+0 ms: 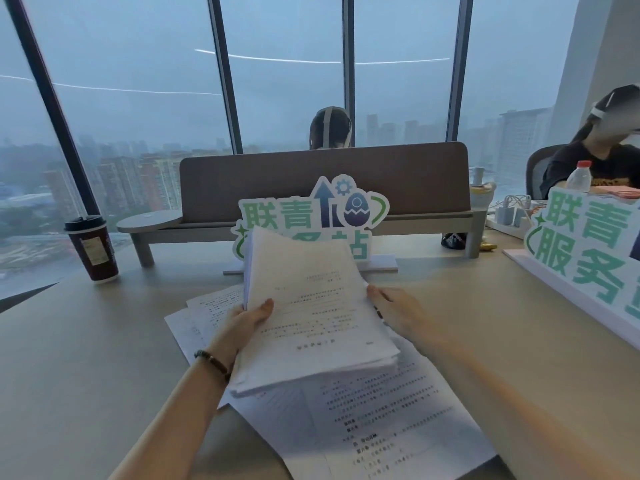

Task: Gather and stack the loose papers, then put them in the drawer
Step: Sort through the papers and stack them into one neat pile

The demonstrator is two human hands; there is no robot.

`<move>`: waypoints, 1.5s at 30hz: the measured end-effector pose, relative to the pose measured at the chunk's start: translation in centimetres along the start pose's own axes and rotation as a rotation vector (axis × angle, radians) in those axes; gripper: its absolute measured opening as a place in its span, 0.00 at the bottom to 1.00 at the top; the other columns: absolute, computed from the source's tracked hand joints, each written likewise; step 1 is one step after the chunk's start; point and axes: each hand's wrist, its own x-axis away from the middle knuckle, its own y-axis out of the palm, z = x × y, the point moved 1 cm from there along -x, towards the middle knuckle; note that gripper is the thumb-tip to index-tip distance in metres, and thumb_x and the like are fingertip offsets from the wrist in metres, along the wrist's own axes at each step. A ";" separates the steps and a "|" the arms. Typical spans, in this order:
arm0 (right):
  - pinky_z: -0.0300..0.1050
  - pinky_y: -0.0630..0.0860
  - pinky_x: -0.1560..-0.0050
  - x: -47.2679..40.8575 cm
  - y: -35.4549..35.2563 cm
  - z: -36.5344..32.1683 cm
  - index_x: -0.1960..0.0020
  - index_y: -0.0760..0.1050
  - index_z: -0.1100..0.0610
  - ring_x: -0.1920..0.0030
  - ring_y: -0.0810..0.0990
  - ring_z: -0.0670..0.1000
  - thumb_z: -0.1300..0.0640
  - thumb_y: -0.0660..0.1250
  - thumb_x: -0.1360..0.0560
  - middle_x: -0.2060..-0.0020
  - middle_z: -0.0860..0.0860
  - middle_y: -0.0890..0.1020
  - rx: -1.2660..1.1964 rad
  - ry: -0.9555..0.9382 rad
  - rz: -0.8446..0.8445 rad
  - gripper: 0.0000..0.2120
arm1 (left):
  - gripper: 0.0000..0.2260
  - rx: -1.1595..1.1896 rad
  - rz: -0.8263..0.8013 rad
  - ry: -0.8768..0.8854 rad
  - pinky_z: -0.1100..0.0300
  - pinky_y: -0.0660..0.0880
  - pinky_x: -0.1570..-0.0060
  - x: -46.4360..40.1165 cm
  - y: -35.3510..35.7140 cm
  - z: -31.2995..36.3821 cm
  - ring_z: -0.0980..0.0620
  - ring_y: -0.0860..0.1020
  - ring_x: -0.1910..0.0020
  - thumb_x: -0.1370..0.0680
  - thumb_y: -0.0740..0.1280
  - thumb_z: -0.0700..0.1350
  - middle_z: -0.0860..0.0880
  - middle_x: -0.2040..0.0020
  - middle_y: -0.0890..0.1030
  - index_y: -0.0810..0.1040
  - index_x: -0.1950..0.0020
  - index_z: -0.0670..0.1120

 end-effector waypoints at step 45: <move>0.43 0.70 0.62 -0.1 -2.5 3.1 0.40 0.76 0.56 0.57 0.77 0.50 0.47 0.60 0.19 0.53 0.51 0.80 0.526 0.123 -0.023 0.15 | 0.17 -0.050 0.252 -0.109 0.58 0.73 0.62 -2.8 -2.2 -3.4 0.46 0.78 0.57 0.19 0.64 0.50 0.42 0.45 0.81 0.76 0.38 0.38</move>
